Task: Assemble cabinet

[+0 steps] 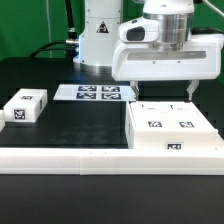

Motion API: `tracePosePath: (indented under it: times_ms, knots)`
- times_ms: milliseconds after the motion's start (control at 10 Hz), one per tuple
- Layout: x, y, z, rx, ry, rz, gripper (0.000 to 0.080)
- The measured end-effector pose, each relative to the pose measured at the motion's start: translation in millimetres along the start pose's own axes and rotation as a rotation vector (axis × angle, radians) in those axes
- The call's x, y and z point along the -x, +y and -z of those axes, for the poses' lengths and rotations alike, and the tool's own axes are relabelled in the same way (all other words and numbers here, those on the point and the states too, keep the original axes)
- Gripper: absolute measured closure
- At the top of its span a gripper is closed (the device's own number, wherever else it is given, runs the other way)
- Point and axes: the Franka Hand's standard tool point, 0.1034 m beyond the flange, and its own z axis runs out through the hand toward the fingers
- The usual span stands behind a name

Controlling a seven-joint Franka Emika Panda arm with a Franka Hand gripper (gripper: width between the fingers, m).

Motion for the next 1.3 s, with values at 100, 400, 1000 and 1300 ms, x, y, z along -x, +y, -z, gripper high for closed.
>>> tracePosePath:
  times_ms: [100, 400, 1000, 1300]
  knots:
    - [1.4, -3.5, -0.8, -0.001, -0.002, 0.002, 0.0002]
    - [1.5, -3.1, -2.4, -0.001, 0.000, 0.002, 0.0002]
    - [3.8, 4.4, -30.7, 0.011, -0.022, -0.007, 0.0002]
    - [4.5, 3.9, -31.0, 0.011, -0.023, -0.006, 0.0002]
